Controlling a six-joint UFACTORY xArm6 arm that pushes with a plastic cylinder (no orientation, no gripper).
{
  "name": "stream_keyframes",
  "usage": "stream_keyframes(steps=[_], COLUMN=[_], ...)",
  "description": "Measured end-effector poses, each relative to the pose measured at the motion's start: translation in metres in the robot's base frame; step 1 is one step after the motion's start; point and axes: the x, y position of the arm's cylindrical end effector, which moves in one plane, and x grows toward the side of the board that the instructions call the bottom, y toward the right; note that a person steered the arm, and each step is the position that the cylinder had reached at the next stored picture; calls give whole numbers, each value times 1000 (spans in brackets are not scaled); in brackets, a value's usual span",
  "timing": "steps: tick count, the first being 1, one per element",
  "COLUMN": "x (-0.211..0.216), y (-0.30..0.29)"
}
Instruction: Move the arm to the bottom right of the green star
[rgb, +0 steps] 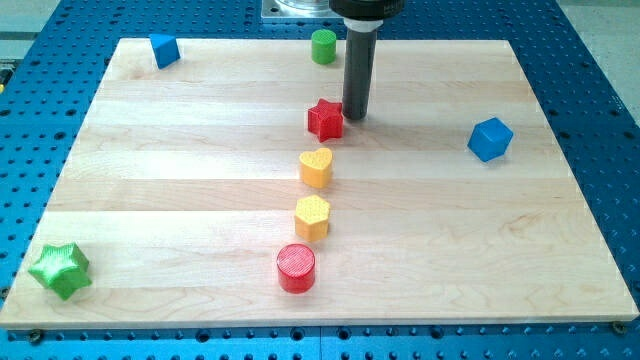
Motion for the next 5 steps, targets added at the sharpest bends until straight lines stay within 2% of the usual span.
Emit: stream_keyframes(steps=[1,2,3,4,5], x=[20,28,6,-19,-58], y=[-30,-29,-24,25,39])
